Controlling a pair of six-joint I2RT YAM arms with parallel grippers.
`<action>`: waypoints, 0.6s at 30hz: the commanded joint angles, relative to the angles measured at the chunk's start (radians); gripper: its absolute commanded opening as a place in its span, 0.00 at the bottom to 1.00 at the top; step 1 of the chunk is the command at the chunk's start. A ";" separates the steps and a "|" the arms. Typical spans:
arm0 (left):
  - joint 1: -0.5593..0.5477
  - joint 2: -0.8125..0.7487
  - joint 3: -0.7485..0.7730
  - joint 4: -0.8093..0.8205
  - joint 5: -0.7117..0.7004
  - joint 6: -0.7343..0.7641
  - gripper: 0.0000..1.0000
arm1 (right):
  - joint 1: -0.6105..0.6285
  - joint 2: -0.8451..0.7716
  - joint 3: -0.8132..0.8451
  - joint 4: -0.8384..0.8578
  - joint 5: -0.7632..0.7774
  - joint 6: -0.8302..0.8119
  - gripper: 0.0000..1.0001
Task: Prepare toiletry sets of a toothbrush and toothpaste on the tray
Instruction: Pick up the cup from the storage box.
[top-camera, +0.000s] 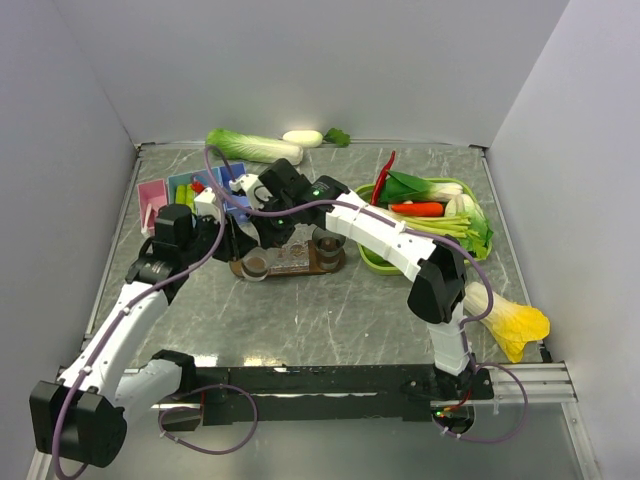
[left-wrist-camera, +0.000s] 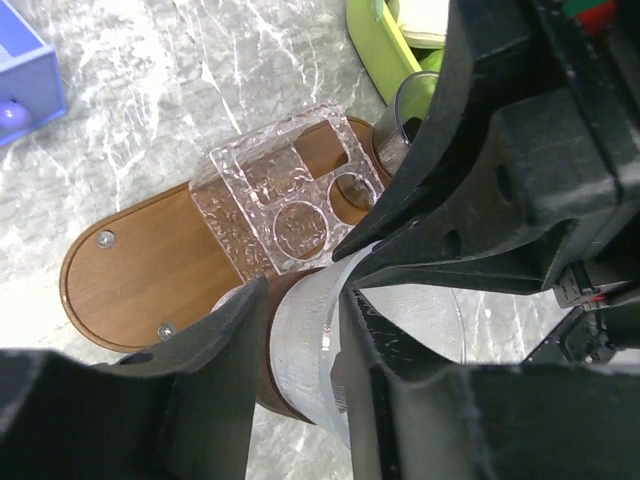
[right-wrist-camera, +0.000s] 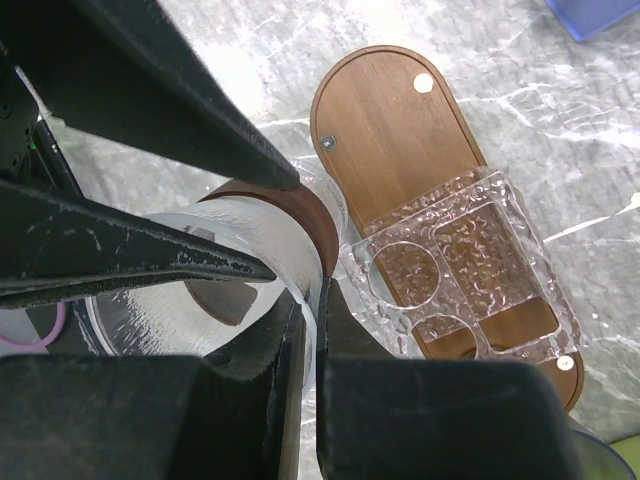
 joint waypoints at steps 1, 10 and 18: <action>-0.026 -0.027 0.031 -0.015 -0.077 0.038 0.35 | -0.002 -0.028 0.092 0.040 -0.008 0.011 0.00; -0.080 -0.038 0.031 -0.035 -0.130 0.063 0.01 | 0.001 -0.018 0.107 0.054 0.041 0.064 0.00; -0.088 -0.101 0.008 -0.022 -0.217 0.072 0.01 | -0.004 -0.018 0.087 0.104 0.099 0.149 0.15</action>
